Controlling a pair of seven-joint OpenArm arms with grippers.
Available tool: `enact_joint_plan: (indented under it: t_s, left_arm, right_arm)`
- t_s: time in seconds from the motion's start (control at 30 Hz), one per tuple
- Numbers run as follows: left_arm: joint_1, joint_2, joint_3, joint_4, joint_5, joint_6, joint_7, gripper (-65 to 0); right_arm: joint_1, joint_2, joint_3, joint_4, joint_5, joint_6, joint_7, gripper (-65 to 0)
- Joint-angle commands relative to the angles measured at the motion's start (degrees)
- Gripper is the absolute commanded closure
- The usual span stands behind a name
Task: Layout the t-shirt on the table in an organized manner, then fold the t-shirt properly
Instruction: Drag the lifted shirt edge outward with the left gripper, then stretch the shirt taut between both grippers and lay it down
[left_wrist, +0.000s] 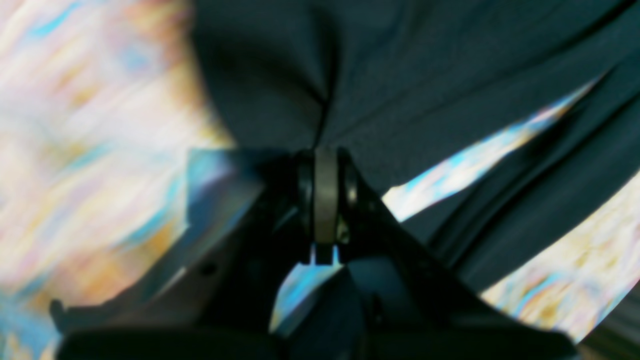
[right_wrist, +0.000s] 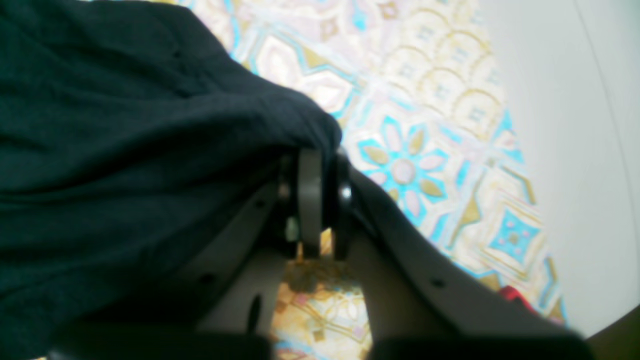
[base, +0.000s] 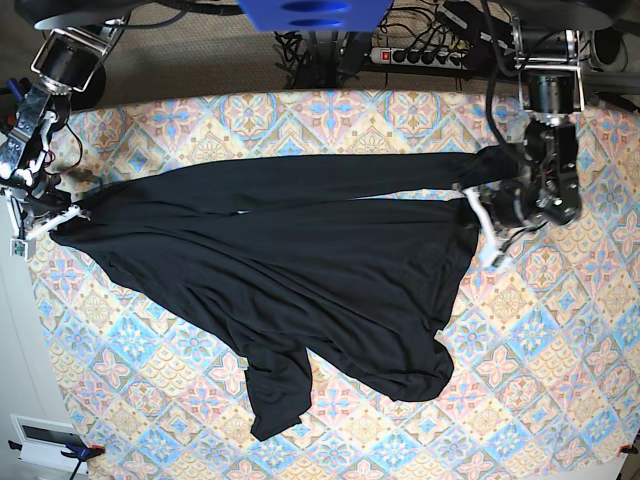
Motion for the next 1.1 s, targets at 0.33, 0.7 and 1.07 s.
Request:
enact_joint_plan:
  t_s: [0.33,0.7,1.07]
  left_arm:
    - [6.34,-10.16,-4.87,0.60,-8.88,0.52,1.98,0.0]
    - [12.67,-14.64,-5.48,8.52,-10.11,0.60,-1.10,-0.3]
    - [5.02,-0.49,-13.13,7.20,-9.32,0.78,5.67,-27.6]
  right_arm:
    - [0.56,1.44,0.19,0.99,0.15,-0.15,0.93,0.0]
    - [0.56,1.44,-3.07,0.99,0.15,-0.15,0.93,0.0]
    - [0.82,1.44,-5.97,0.99,0.15,-0.15,0.93,0.0]
